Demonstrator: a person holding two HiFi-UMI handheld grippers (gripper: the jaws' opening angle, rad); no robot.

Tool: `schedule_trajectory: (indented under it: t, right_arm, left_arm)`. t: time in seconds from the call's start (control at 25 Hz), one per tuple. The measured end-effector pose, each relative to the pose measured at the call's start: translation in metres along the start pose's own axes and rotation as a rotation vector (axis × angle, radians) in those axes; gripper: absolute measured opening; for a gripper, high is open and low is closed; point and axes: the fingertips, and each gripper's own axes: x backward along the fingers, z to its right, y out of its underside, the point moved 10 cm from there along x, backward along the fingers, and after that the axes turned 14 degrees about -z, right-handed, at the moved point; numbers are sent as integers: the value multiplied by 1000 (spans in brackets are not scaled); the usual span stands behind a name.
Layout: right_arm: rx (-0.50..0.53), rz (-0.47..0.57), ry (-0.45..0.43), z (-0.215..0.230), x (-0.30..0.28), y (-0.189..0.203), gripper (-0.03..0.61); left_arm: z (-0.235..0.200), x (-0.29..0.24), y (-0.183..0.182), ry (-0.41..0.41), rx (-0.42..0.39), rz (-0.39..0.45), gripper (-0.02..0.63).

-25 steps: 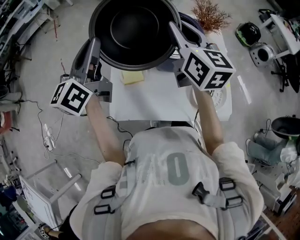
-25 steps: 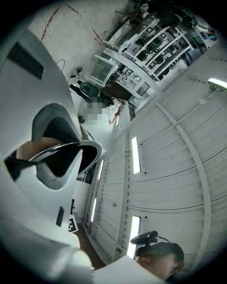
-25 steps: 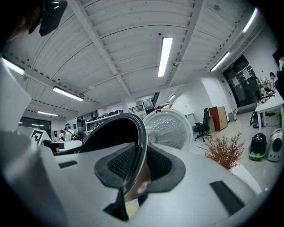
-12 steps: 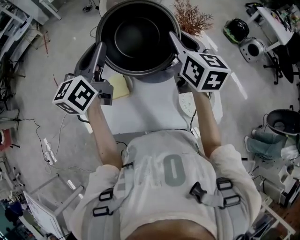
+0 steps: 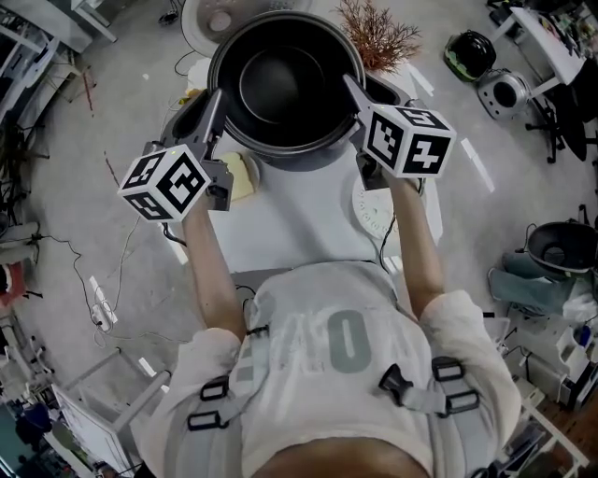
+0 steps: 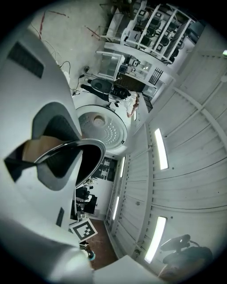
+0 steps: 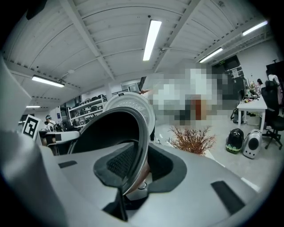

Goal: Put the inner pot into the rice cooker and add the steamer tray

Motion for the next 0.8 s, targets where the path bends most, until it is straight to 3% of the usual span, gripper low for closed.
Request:
schedule_trajectory:
  t: [0.8]
  right_arm:
    - [-12,-173,64,33,-37,4,120]
  left_arm:
    - [-13,-58,4,-64,-37,-224,78]
